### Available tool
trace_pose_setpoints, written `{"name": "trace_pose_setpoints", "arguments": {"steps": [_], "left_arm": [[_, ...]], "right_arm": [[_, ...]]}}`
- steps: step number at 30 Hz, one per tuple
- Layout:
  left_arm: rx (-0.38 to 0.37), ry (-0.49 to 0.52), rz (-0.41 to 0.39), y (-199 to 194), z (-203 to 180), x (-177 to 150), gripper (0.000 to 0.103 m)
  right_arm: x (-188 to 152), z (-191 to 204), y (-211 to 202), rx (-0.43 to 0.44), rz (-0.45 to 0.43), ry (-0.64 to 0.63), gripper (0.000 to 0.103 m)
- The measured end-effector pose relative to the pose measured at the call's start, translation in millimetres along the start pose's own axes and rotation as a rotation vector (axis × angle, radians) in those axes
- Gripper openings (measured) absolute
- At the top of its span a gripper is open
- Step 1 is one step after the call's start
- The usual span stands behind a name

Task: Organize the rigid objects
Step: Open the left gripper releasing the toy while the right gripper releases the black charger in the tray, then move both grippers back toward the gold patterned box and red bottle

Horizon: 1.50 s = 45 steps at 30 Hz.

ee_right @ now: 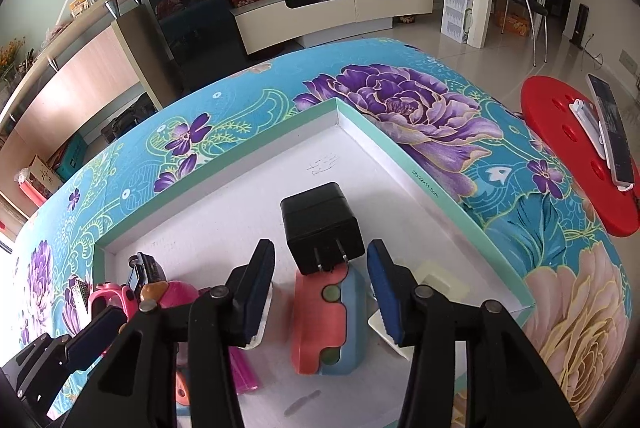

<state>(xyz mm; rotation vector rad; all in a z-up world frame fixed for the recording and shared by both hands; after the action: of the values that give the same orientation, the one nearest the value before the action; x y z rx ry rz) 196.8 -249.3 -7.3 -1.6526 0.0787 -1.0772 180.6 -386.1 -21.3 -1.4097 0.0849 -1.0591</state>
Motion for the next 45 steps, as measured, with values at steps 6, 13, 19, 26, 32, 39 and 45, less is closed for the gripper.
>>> {"name": "trace_pose_setpoints", "arguments": {"steps": [6, 13, 19, 26, 32, 39, 45], "left_arm": [[0.029, -0.041, -0.035, -17.8, 16.8, 3.6, 0.032], [0.141, -0.103, -0.061, -37.5, 51.9, 1.4, 0.057], [0.176, -0.207, -0.021, -31.9, 83.8, -12.9, 0.066], [0.227, -0.332, 0.014, -27.4, 118.4, -32.5, 0.082], [0.320, -0.437, 0.025, -31.7, 151.5, -51.0, 0.103], [0.414, -0.533, 0.059, -36.0, 184.3, -76.5, 0.103], [0.466, -0.564, 0.045, -45.6, 197.0, -86.8, 0.103]], "right_arm": [[6.0, -1.4, -14.6, -0.004, -0.038, -0.003, 0.050], [9.2, 6.0, -25.1, 0.013, -0.065, -0.023, 0.050], [-1.3, 32.7, -20.7, 0.044, -0.040, -0.083, 0.050], [-15.9, 68.6, -23.6, 0.087, -0.031, -0.177, 0.053], [-27.7, 88.3, -21.2, 0.108, -0.007, -0.229, 0.053], [-34.4, 102.5, -22.8, 0.140, -0.001, -0.253, 0.062], [-39.8, 112.0, -25.5, 0.148, -0.012, -0.282, 0.080]]}}
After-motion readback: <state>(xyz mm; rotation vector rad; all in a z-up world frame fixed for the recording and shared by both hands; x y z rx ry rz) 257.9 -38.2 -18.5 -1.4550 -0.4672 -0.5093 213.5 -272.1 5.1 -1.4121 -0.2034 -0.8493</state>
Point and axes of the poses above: each gripper's, at about its wrist camera, not at the fingertips, and y roughly the way its jaws point, z to its left, x to its top, the point moved 6 cm from there along y, roughly the way its jaws point, and after that the axes turned 12 degrees about y, right-handed, at the moved point
